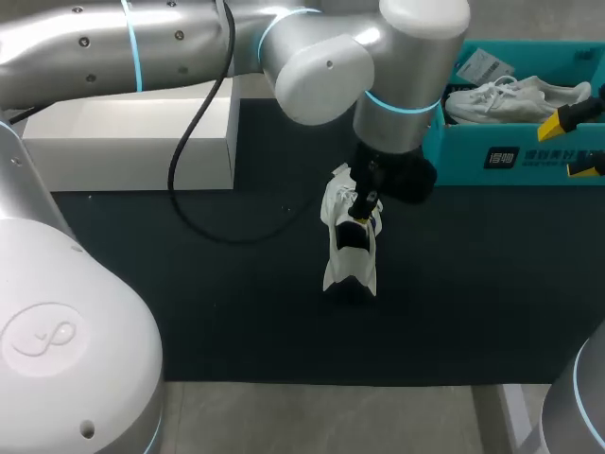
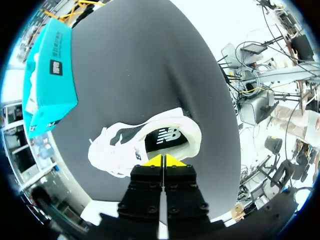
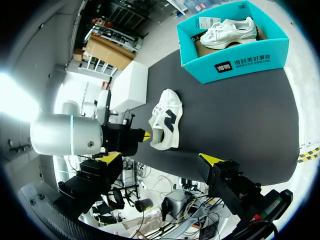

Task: Take the shoe out of the shoebox, open the shoe tongue, remove and reinsert the insole, then place the shoe into the shoebox

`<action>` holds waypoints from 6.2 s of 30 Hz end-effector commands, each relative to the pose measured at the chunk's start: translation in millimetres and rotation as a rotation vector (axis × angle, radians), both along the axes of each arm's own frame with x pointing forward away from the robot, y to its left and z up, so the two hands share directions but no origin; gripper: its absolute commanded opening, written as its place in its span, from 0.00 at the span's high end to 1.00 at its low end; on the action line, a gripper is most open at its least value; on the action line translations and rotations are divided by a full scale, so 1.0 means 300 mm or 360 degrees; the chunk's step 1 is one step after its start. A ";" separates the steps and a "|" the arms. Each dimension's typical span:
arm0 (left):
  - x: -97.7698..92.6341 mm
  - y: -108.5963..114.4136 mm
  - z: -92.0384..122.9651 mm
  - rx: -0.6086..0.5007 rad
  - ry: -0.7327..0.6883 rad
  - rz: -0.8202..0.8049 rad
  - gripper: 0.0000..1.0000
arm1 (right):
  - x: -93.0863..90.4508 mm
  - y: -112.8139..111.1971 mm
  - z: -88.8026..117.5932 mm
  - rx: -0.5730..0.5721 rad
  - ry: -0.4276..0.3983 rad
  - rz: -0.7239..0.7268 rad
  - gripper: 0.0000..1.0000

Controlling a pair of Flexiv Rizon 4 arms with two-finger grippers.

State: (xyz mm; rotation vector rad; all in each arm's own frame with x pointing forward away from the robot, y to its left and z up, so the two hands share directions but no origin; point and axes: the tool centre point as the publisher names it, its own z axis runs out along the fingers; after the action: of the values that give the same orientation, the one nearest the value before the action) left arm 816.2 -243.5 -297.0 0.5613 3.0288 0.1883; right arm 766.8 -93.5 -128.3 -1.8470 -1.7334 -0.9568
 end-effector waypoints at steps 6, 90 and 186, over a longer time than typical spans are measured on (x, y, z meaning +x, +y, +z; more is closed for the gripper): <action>-0.086 0.011 -0.005 -0.0239 -0.0265 0.0775 1.00 | -0.001 0.002 -0.001 -0.0005 0.0002 -0.0004 0.00; -0.166 0.018 -0.359 -0.0053 0.0083 0.0383 0.54 | -0.001 0.002 -0.001 -0.0005 0.0002 -0.0004 0.00; -0.216 -0.055 0.531 -0.0010 0.0078 0.0703 1.00 | -0.001 0.002 -0.001 -0.0005 0.0002 -0.0004 0.00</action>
State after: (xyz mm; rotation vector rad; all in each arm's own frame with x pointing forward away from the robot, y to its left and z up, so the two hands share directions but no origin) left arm 751.2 -255.7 -141.5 -0.1142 3.1561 0.1644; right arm 766.8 -93.5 -128.2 -1.8470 -1.7335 -0.9568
